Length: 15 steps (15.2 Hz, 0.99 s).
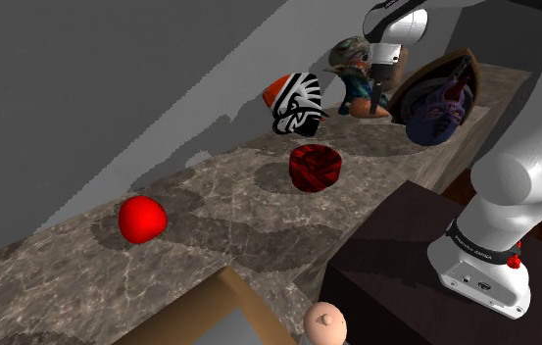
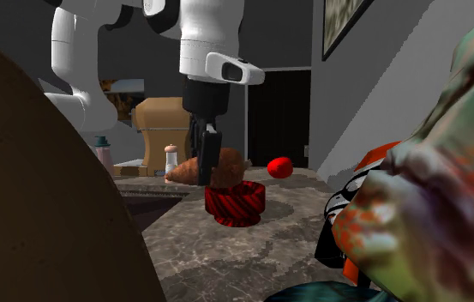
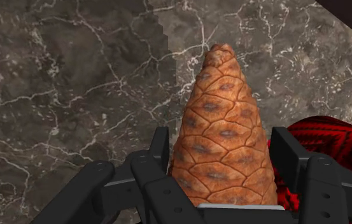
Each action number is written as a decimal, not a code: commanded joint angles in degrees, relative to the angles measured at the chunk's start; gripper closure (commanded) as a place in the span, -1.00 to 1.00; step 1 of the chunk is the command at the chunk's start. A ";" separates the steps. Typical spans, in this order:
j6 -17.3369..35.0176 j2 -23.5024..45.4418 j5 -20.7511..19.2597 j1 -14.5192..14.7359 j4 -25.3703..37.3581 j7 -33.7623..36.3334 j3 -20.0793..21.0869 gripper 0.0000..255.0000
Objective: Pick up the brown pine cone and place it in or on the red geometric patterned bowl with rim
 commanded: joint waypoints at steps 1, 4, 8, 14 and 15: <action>1.25 -2.17 0.25 1.45 -3.06 2.26 1.05 1.00; 2.76 -4.84 0.86 3.58 -6.70 5.72 2.83 1.00; 4.59 -7.72 2.01 6.43 -10.62 10.43 5.43 1.00; 7.12 -10.54 4.24 10.77 -14.54 17.65 9.76 1.00; 7.52 -10.82 4.65 11.50 -14.96 18.87 10.51 1.00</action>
